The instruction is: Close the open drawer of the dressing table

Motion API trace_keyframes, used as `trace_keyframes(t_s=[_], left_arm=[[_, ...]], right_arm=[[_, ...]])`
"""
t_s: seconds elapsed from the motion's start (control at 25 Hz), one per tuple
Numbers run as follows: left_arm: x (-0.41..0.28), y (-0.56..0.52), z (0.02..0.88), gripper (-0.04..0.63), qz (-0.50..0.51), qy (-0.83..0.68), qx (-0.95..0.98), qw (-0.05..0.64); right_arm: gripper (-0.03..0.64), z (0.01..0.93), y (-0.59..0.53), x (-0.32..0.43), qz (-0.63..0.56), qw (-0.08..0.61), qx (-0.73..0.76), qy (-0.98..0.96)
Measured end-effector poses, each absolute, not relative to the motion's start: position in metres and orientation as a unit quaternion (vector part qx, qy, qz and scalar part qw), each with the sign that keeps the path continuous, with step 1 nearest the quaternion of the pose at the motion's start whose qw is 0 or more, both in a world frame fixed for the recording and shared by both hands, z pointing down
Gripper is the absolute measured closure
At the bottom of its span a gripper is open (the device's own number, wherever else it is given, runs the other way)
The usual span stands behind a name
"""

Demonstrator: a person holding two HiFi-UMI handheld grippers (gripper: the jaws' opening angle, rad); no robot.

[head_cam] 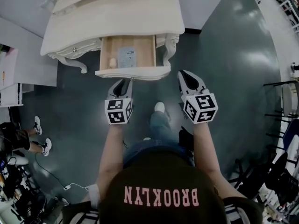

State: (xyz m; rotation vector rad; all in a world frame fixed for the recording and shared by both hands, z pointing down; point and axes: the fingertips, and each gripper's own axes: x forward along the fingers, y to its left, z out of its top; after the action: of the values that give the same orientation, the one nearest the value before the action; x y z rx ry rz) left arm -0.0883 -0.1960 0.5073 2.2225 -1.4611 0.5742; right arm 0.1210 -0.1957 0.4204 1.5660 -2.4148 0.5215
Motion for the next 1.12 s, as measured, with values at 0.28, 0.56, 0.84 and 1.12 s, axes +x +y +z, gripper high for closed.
trace_keyframes(t_s=[0.28, 0.56, 0.84, 1.12], left_arm=[[-0.082, -0.212, 0.564, 0.485, 0.256, -0.517, 0.776, 0.253], [-0.081, -0.213, 0.604, 0.44, 0.29, -0.514, 0.755, 0.285], [-0.082, -0.214, 0.635, 0.439, 0.328, -0.508, 0.743, 0.287], [-0.083, -0.215, 0.653, 0.44, 0.349, -0.507, 0.735, 0.285]], right_arm=[[0.621, 0.455, -0.226, 0.128, 0.205, 0.135, 0.514, -0.822], [0.621, 0.475, -0.242, 0.139, 0.221, 0.15, 0.506, -0.82], [0.621, 0.493, -0.239, 0.139, 0.235, 0.165, 0.494, -0.82], [0.621, 0.494, -0.236, 0.14, 0.234, 0.172, 0.498, -0.817]])
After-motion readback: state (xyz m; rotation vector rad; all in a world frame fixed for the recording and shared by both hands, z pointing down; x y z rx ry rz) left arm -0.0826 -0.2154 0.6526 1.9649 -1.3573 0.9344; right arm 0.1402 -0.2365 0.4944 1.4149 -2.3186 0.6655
